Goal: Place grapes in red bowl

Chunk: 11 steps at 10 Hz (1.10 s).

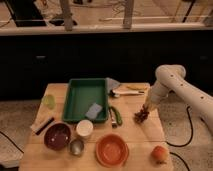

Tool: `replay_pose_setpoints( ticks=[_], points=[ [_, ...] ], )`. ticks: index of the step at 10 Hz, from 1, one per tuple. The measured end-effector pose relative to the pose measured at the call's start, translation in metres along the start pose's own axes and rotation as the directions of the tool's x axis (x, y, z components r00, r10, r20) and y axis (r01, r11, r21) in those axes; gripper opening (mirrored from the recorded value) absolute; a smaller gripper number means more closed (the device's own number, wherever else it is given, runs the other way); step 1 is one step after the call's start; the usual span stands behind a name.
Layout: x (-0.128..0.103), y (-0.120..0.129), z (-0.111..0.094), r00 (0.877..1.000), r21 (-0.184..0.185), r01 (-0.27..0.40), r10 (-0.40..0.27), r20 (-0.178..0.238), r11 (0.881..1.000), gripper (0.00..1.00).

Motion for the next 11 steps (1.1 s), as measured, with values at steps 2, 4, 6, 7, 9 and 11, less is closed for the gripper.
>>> replay_pose_setpoints(
  ticks=[2,4,6,7,9,11],
  points=[
    [-0.005,0.008,-0.009,1.0,-0.002,0.018,-0.018,0.0,1.0,0.02],
    [-0.009,0.015,-0.017,0.999,-0.003,0.034,-0.034,0.0,0.999,0.02],
    [-0.012,0.017,-0.02,0.999,-0.002,0.043,-0.043,0.001,0.999,0.02],
    [-0.013,0.021,-0.022,0.999,-0.003,0.048,-0.048,0.0,0.999,0.02],
    [-0.019,0.029,-0.025,0.998,-0.004,0.063,-0.063,0.0,0.998,0.02],
    [-0.025,0.035,-0.029,0.997,-0.002,0.082,-0.082,0.001,0.997,0.02]
  ],
)
